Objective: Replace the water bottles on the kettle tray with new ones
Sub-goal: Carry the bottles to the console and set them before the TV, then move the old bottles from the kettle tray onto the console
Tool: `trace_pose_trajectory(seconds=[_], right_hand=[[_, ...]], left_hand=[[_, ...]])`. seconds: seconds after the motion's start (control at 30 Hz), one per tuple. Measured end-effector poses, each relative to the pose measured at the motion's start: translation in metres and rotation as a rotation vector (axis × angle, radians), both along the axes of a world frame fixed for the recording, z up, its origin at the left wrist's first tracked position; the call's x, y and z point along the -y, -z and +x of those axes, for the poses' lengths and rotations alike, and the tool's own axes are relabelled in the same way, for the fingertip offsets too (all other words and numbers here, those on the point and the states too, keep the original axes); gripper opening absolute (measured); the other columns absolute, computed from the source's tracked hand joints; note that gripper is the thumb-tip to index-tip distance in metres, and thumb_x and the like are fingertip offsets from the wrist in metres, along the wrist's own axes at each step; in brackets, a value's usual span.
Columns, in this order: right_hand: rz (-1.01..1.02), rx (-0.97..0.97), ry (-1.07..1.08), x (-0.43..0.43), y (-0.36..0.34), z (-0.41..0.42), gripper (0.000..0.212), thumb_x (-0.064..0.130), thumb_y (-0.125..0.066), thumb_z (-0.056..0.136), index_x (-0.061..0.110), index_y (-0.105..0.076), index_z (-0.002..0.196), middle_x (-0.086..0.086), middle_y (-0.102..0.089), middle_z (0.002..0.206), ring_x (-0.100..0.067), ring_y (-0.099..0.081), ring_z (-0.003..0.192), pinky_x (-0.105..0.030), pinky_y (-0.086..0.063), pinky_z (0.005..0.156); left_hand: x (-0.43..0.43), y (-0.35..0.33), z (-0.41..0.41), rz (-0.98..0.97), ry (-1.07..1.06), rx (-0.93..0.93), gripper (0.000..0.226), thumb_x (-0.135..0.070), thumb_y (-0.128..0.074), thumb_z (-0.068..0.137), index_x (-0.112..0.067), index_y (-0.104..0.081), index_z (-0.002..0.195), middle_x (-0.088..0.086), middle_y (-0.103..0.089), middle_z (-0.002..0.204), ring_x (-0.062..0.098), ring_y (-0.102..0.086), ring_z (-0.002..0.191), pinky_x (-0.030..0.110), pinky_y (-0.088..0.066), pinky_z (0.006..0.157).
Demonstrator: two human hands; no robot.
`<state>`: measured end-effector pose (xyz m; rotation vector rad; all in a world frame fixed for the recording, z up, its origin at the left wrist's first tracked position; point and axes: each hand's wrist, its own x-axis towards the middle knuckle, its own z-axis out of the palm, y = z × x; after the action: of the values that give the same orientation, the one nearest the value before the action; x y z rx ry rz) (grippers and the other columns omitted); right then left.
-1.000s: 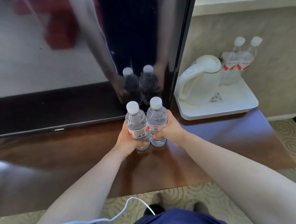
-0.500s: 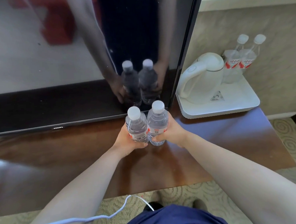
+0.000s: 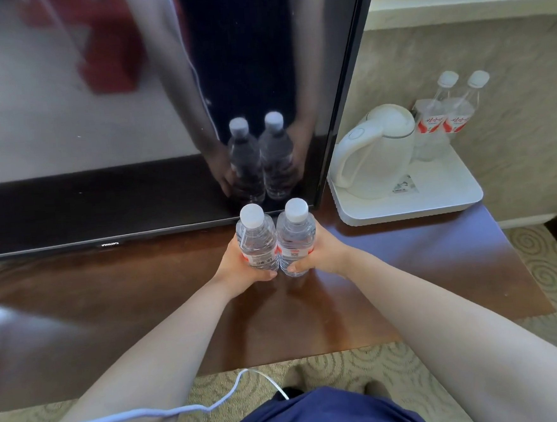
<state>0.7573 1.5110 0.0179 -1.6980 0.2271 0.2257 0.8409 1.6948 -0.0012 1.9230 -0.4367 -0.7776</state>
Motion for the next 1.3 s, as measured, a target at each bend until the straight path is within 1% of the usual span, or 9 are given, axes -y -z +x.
trace_pose_trajectory(seconds=[0.13,0.23,0.37,0.5,0.7,0.83,1.0,1.13,1.3], right_hand=[[-0.032,-0.004,-0.027,0.003,-0.003,0.002,0.09,-0.002,-0.076,0.055,0.005,-0.038,0.136,-0.012,-0.061,0.118,-0.027,-0.06,0.115,-0.041,-0.051,0.099],[-0.046,-0.02,-0.031,0.005,-0.003,0.002,0.082,-0.006,-0.076,0.056,0.009,-0.044,0.13,-0.005,-0.065,0.108,-0.01,-0.065,0.102,-0.028,-0.055,0.087],[-0.057,-0.035,-0.04,0.007,-0.003,0.001,0.076,-0.014,-0.076,0.061,0.008,-0.046,0.127,-0.006,-0.066,0.106,-0.01,-0.066,0.099,-0.027,-0.056,0.081],[-0.047,-0.066,-0.045,0.005,-0.002,-0.001,0.077,-0.008,-0.077,0.06,0.0,-0.044,0.129,-0.015,-0.063,0.109,-0.025,-0.063,0.101,-0.047,-0.058,0.087],[-0.06,-0.148,-0.059,0.015,0.0,-0.008,0.079,-0.013,-0.077,0.067,0.03,-0.044,0.124,0.006,-0.062,0.115,-0.006,-0.064,0.106,-0.013,-0.054,0.077],[-0.173,-0.301,0.007,0.032,0.004,-0.019,0.087,-0.003,-0.079,0.073,0.025,-0.033,0.141,-0.004,-0.046,0.139,-0.025,-0.043,0.133,-0.03,-0.045,0.1],[-0.226,-0.342,0.125,0.063,-0.001,-0.042,0.068,-0.004,-0.075,0.078,0.014,-0.047,0.138,-0.008,-0.053,0.12,-0.021,-0.058,0.104,-0.017,-0.052,0.062],[-0.309,-0.305,0.286,0.096,-0.016,-0.071,0.05,-0.009,-0.067,0.083,0.003,-0.057,0.13,-0.021,-0.062,0.123,-0.03,-0.064,0.103,-0.038,-0.055,0.09],[-0.423,-0.252,0.474,0.15,-0.036,-0.105,0.039,-0.009,-0.063,0.085,0.0,-0.062,0.123,-0.021,-0.068,0.115,-0.024,-0.064,0.096,-0.027,-0.052,0.083]], left_hand=[[0.001,-0.001,-0.001,-0.013,-0.009,0.011,0.071,0.0,-0.088,0.061,-0.011,-0.055,0.123,0.007,-0.069,0.115,0.021,-0.066,0.109,0.049,-0.054,0.099],[0.002,0.002,-0.003,-0.037,-0.02,0.02,0.072,0.0,-0.088,0.06,-0.008,-0.054,0.123,0.011,-0.067,0.116,0.026,-0.065,0.111,0.052,-0.053,0.099],[0.002,0.004,-0.004,-0.06,-0.018,0.021,0.072,-0.002,-0.088,0.06,-0.007,-0.053,0.123,0.013,-0.066,0.117,0.027,-0.064,0.112,0.054,-0.052,0.099],[0.001,0.007,-0.008,-0.056,-0.025,0.004,0.078,-0.008,-0.088,0.059,-0.006,-0.049,0.127,0.015,-0.062,0.122,0.03,-0.06,0.118,0.054,-0.05,0.102],[-0.004,0.023,-0.039,0.408,-0.267,0.09,0.104,-0.031,-0.091,0.056,-0.02,-0.026,0.137,0.001,-0.032,0.132,0.021,-0.028,0.131,0.039,-0.035,0.111],[0.006,0.031,-0.081,0.578,-0.342,0.099,0.075,-0.032,-0.082,0.067,-0.015,-0.033,0.121,0.005,-0.034,0.126,0.027,-0.035,0.129,0.04,-0.039,0.103],[0.05,0.027,-0.121,0.333,-0.128,0.047,0.03,-0.015,-0.069,0.084,-0.019,-0.04,0.094,0.0,-0.049,0.093,0.023,-0.054,0.089,0.033,-0.043,0.081],[0.107,0.008,-0.131,0.14,0.093,0.113,0.029,-0.01,-0.062,0.088,-0.029,-0.042,0.08,-0.007,-0.048,0.077,0.01,-0.048,0.069,0.024,-0.035,0.068],[0.189,-0.011,-0.123,0.003,0.134,0.174,0.014,-0.011,-0.059,0.092,-0.021,-0.05,0.09,-0.001,-0.054,0.083,0.012,-0.05,0.072,0.024,-0.038,0.067]])
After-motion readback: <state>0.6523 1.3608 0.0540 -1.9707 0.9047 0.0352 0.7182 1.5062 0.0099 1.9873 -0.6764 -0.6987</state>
